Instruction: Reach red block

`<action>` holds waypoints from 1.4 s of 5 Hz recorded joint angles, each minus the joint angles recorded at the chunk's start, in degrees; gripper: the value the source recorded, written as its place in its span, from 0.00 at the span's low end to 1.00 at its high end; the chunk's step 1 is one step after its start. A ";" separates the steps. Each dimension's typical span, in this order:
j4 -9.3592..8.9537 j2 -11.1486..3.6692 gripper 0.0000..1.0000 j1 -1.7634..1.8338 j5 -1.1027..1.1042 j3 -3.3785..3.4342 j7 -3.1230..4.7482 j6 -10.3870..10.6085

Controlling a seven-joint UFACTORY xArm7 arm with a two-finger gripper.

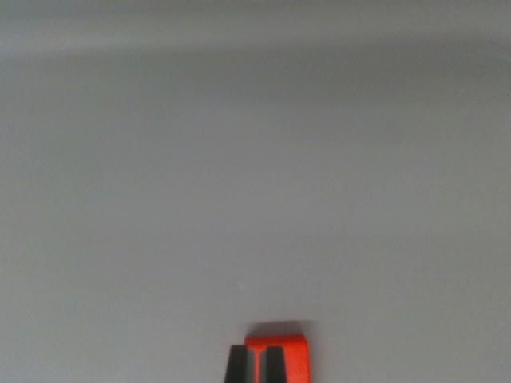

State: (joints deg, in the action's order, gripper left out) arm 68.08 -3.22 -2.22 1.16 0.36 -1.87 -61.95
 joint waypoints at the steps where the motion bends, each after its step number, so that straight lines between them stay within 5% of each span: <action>1: 0.00 0.00 0.00 0.00 0.00 0.00 0.00 0.00; 4: -4.46 -1.06 0.00 -0.10 -0.03 -0.16 -0.24 5.42; 7: -6.66 -1.59 0.00 -0.15 -0.05 -0.24 -0.36 8.10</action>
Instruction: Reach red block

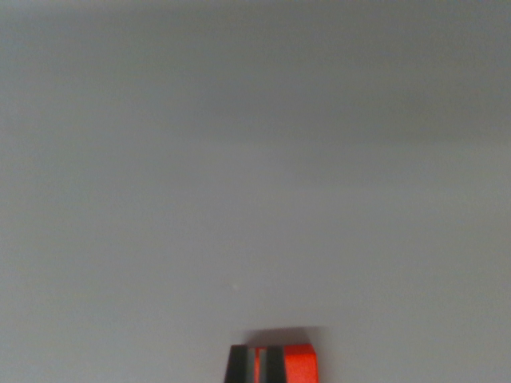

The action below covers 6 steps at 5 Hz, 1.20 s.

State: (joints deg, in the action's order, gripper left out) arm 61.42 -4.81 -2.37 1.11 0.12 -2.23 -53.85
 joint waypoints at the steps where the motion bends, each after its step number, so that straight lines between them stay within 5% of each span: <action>1: -2.08 -0.50 0.00 -0.05 -0.02 -0.08 -0.11 2.53; 6: -6.24 -1.49 0.00 -0.14 -0.05 -0.23 -0.34 7.60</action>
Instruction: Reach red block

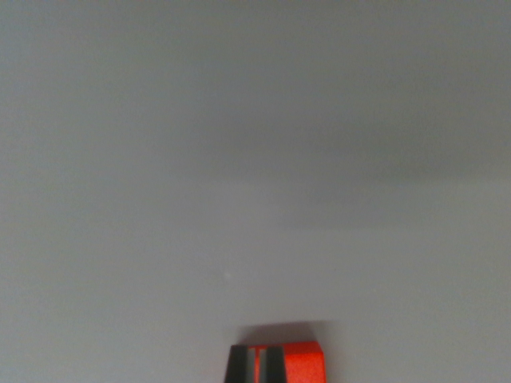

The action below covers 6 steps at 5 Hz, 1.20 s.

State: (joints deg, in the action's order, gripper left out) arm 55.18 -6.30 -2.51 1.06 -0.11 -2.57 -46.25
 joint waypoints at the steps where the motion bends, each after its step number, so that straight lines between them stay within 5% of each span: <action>1: -1.96 -0.47 0.00 -0.05 -0.01 -0.07 -0.11 2.39; 6: -5.54 -1.32 0.00 -0.13 -0.04 -0.20 -0.30 6.74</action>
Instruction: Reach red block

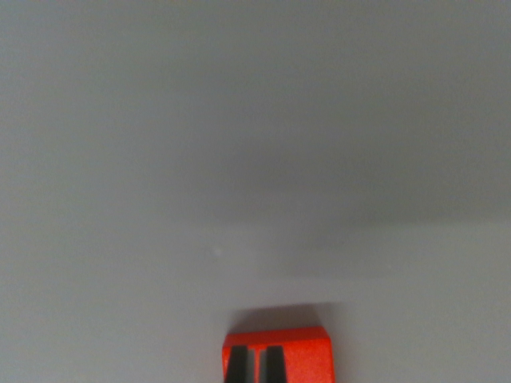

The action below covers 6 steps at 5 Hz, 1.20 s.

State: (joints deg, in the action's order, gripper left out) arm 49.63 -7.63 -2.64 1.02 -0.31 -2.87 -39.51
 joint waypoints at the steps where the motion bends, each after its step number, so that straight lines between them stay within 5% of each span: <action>1: -1.52 -0.36 0.00 -0.03 -0.01 -0.06 -0.08 1.85; 6: -4.26 -1.02 0.00 -0.10 -0.03 -0.16 -0.23 5.18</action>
State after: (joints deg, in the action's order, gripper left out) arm 45.37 -8.64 -2.74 0.99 -0.47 -3.10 -34.33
